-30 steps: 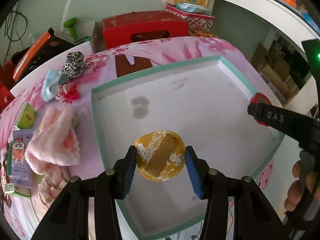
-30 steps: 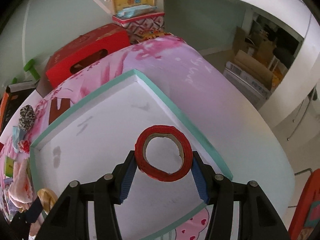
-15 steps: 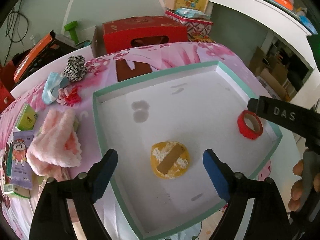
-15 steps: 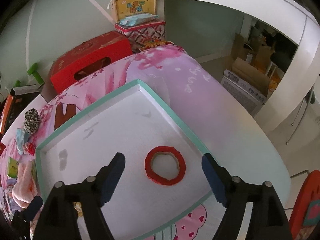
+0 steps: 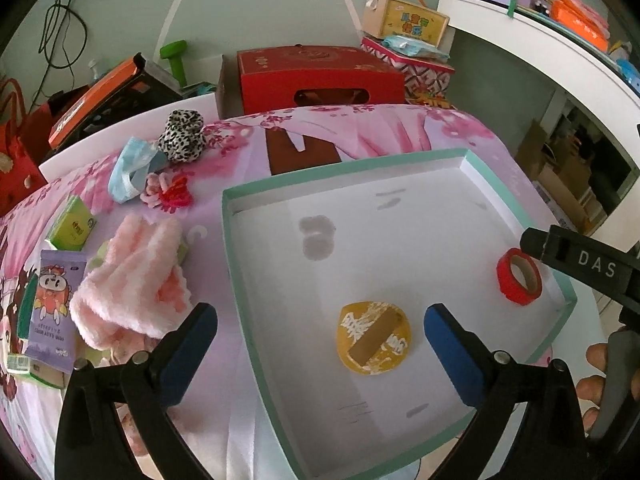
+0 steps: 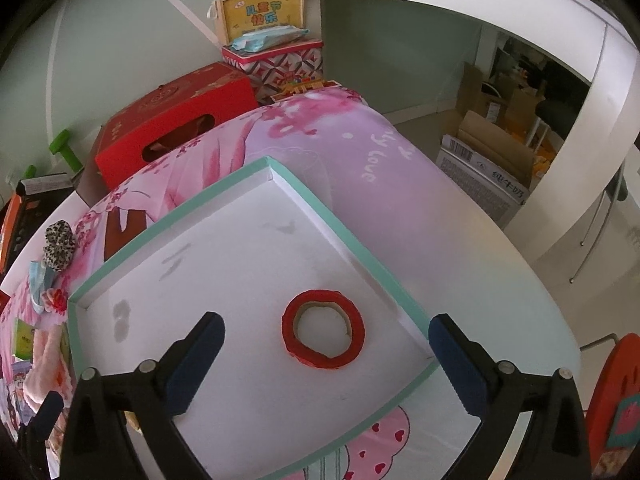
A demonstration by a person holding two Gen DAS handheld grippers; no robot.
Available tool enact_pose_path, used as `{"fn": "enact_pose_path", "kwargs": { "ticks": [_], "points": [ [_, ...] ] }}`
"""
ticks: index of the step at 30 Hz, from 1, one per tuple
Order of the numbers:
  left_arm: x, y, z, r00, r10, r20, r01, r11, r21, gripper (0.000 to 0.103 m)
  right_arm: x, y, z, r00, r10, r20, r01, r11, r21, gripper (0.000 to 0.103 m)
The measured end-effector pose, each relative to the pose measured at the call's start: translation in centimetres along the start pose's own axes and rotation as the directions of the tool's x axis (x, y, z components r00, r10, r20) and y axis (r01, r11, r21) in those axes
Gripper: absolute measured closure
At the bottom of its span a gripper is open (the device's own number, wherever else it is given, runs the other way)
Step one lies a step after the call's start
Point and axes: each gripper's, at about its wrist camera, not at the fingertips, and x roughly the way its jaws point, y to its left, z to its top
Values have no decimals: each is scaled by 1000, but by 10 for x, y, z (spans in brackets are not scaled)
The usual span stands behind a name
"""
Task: Organize soft objects
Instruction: 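Carry both tape rolls over the white tray and open both grippers, then move both tools back toward the cloth items and sponge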
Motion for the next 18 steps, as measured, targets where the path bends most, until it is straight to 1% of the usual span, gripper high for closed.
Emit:
{"fn": "enact_pose_path", "kwargs": {
  "ticks": [5, 7, 11, 16, 18],
  "points": [
    [-6, 8, -2, 1000, -12, -1, 12, 1000, -17, 0, -4, 5, -1, 1000, 11, 4, -11, 1000, -2, 0],
    [-12, 14, -1, 1000, -19, -4, 18, 999, -33, 0, -6, 12, -2, 999, 37, 6, -37, 999, -13, 0],
    [-30, 34, 1, 999, -27, 17, 28, 995, -92, 0, -11, 28, -3, 997, 80, 14, -79, 996, -41, 0],
    [-58, 75, 7, 997, -9, 72, 22, 981, -192, 0, -16, 48, -6, 993, 121, 18, -119, 990, -74, 0],
    [-74, 99, 9, 993, 30, 110, -3, 970, -242, 0, -18, 58, -9, 990, 137, 16, -135, 987, -91, 0]
  ]
}}
